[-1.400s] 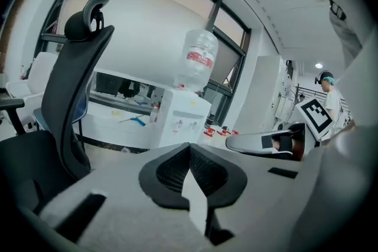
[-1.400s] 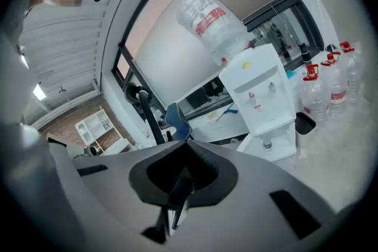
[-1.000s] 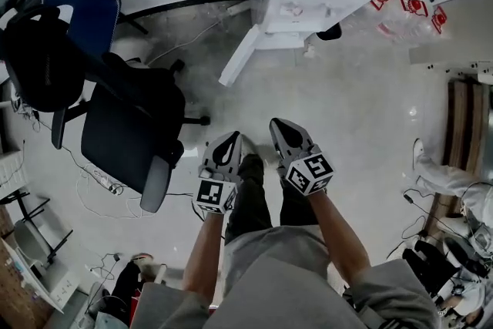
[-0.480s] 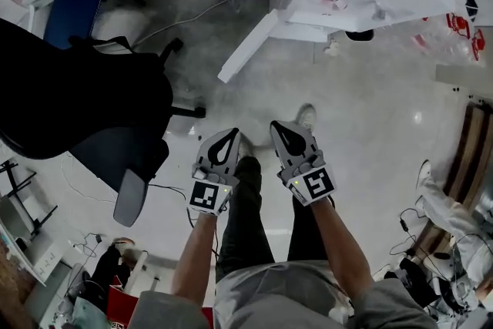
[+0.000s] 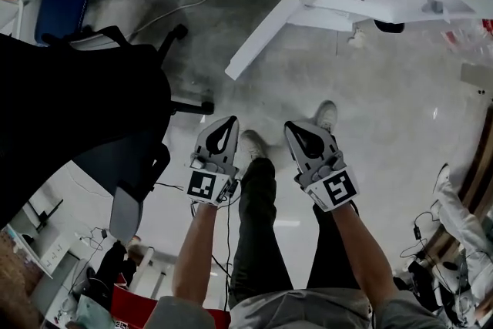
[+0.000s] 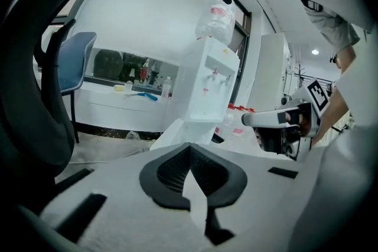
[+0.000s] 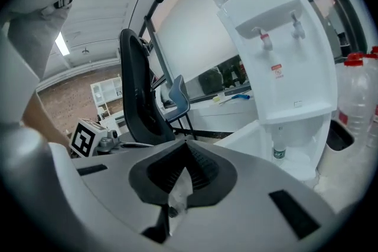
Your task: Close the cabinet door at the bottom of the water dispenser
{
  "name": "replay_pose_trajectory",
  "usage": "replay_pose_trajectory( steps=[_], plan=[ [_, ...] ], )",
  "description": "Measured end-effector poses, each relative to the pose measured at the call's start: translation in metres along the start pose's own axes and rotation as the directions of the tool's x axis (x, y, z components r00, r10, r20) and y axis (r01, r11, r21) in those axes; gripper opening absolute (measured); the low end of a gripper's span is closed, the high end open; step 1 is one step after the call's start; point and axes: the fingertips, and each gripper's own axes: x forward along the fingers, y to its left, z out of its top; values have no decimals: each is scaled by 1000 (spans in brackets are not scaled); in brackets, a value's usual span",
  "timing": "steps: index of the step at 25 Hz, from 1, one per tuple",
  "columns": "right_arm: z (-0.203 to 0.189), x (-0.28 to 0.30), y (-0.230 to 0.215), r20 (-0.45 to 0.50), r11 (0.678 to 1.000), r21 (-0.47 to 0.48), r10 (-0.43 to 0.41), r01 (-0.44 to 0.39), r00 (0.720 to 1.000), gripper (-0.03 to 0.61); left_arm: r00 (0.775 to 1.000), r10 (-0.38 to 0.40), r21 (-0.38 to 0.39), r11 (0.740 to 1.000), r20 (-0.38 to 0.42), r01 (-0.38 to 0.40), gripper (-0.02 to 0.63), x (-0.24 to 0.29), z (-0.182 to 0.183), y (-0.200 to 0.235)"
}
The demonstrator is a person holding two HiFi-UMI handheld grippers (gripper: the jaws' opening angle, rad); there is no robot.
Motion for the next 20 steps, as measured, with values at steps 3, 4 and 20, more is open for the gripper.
replay_pose_trajectory(
  steps=[3,4,20],
  plan=[
    [-19,7,-5,-19,1000,-3,6,-6,1000,6,1000,-18,31,999,-12,18,5,11,-30,22],
    [-25,10,-7,-24,1000,-7,6,-6,1000,6,999,-24,40,999,-26,25,5,15,-40,29],
    [-86,23,-24,-113,997,1,-71,71,991,6,987,-140,228,961,-83,156,104,88,-111,107]
  ],
)
